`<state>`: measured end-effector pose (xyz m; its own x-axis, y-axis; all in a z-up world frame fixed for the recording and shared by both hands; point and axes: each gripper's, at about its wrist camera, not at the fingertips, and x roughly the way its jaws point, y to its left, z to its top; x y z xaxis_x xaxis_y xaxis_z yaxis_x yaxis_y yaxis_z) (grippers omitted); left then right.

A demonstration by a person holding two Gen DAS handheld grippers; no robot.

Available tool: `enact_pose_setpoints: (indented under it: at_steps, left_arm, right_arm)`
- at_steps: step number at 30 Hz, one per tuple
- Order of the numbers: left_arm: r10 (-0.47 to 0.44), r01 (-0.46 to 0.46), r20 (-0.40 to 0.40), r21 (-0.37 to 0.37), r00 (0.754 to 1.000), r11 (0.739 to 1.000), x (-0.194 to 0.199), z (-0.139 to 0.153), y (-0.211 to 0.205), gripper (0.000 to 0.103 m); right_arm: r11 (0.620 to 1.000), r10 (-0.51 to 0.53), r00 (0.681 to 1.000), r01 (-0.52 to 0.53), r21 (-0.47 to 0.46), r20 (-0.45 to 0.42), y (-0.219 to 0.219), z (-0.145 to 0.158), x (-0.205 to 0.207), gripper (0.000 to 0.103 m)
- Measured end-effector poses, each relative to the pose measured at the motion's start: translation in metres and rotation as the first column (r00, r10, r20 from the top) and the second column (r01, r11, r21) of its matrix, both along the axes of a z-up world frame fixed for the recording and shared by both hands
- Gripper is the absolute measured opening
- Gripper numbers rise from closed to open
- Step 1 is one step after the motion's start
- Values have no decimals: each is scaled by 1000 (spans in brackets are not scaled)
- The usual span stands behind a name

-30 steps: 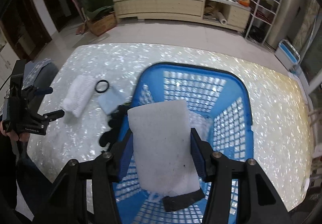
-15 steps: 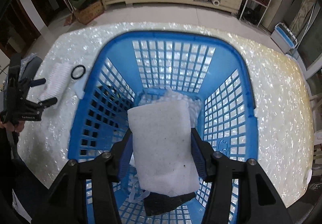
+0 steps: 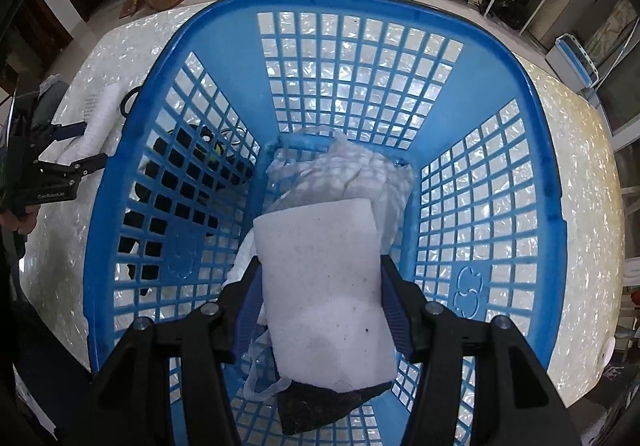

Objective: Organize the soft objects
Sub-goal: 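Open the right tool to drop the foam block while the left tool grasps the knitted towel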

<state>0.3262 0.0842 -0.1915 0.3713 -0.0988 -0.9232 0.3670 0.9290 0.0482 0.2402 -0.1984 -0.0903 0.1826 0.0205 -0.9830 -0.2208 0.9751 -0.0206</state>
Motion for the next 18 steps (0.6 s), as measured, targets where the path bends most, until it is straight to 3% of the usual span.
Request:
enact_pose_setpoints:
  at_steps: [5,9,14,18]
  left_arm:
    - [29,-29,-16,-17,999,999,5,-1,4,78]
    - [42,-42,-3,-1,999,999,5,-1,6,63]
    - [80,-80,-5,-41,997,996,7,4,19,56]
    - [71,-71,18,-29,997,997,3,4,20,45]
  right_arm:
    - [1000,-15,1000,14,-10,-15,-9,-7,-1,54]
    - [1000,-22,1000,22,-6,-7,-10,-5,-5,54]
    - [999,-41,999,41,10,3,-15,0,-12,69]
    - [999,-38,999,38,35,-2,-13,4,-16,80]
